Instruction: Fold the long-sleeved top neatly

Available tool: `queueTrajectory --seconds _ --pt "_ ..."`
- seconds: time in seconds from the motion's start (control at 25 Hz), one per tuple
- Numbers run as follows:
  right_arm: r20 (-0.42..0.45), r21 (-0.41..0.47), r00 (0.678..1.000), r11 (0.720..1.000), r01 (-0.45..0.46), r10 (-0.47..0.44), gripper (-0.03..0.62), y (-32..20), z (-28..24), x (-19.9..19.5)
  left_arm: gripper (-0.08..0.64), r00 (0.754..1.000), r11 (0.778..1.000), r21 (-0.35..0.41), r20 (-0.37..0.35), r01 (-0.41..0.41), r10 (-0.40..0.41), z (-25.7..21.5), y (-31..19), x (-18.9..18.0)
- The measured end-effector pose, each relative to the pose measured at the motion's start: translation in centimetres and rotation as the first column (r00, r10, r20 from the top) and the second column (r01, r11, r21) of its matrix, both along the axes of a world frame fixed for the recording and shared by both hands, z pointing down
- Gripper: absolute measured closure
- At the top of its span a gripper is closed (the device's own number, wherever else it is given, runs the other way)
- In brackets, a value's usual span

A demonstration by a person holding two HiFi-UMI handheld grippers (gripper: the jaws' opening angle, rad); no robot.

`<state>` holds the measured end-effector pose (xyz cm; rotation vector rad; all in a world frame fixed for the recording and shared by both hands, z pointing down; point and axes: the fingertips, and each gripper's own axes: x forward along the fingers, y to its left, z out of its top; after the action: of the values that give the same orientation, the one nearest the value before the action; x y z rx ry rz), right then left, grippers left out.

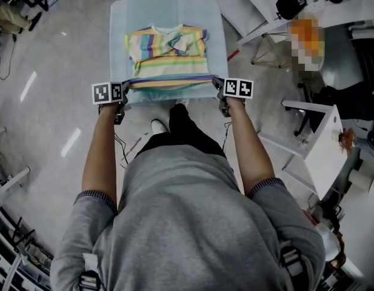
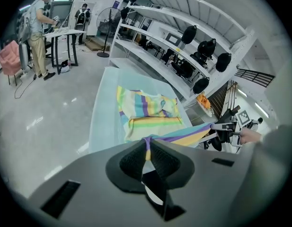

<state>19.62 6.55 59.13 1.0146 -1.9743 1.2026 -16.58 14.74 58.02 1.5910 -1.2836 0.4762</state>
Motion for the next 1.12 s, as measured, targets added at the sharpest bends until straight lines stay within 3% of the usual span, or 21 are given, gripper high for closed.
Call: queueTrajectory --seconds 0.8,1.12 --pt "0.114 -0.060 0.987 0.991 0.121 -0.113 0.566 -13.9 0.7 -2.5 0.523 0.994 0.994 -0.045 0.061 0.096 -0.093 -1.9 -12.3 -1.9" --pt "0.136 -0.042 0.982 0.990 0.134 -0.127 0.563 -19.7 0.7 -4.8 0.523 0.996 0.997 -0.027 0.059 0.074 -0.073 -1.5 -17.5 -4.0"
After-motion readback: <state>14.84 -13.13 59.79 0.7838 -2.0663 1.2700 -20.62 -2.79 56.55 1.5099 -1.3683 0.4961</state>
